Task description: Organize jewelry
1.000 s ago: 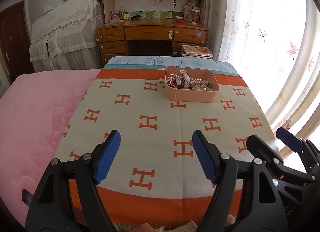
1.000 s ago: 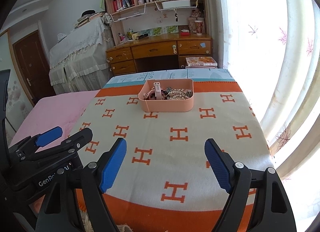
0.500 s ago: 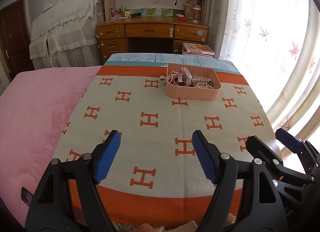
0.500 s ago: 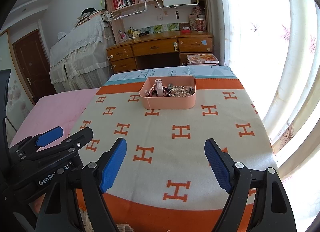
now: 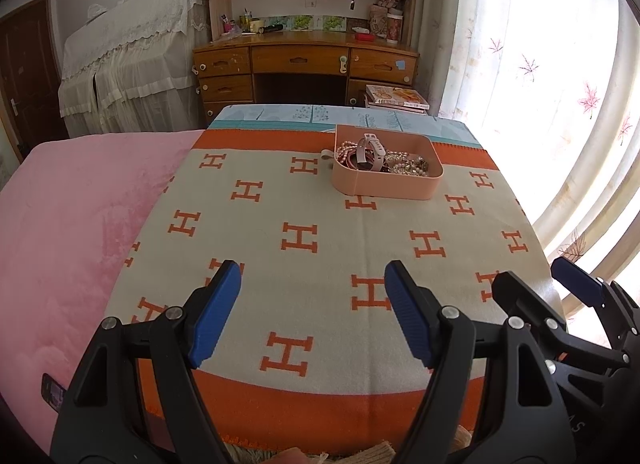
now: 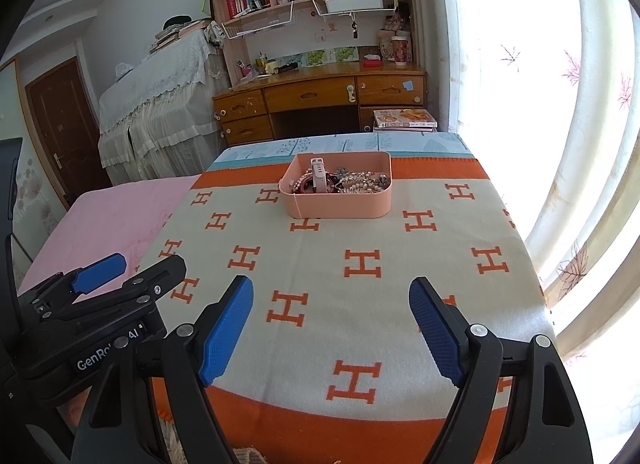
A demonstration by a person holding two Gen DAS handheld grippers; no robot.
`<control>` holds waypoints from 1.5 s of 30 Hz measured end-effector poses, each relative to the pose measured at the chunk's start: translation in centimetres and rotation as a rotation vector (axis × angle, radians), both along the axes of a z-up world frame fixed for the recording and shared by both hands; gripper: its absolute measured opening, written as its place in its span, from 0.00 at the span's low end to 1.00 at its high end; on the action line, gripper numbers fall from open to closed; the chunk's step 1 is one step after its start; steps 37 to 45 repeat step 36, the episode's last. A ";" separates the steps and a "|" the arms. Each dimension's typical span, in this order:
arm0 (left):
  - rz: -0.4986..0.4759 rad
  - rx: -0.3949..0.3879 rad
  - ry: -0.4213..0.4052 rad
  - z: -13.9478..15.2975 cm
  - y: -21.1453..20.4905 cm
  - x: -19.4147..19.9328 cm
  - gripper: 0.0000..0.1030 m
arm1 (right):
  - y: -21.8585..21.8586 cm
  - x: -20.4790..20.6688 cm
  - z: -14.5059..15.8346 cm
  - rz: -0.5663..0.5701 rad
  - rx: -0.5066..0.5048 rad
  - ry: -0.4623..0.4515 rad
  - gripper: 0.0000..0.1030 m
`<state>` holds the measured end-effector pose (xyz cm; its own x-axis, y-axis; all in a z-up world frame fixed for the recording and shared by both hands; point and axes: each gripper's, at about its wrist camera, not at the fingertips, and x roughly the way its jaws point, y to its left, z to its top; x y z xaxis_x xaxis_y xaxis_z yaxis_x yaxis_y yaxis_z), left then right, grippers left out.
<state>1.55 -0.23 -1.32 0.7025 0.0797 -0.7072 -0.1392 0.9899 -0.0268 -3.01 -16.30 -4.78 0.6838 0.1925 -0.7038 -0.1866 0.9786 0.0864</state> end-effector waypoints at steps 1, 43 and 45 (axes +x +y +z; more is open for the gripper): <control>0.001 0.000 0.002 0.0 0.0 0.0 0.70 | 0.0 0.0 0.0 0.000 0.001 0.002 0.79; 0.000 -0.056 -0.009 -0.6 1.0 -1.2 0.70 | 0.1 -0.2 -1.2 0.018 -0.017 0.015 0.79; 0.000 -0.056 -0.009 -0.6 1.0 -1.2 0.70 | 0.1 -0.2 -1.2 0.018 -0.017 0.015 0.79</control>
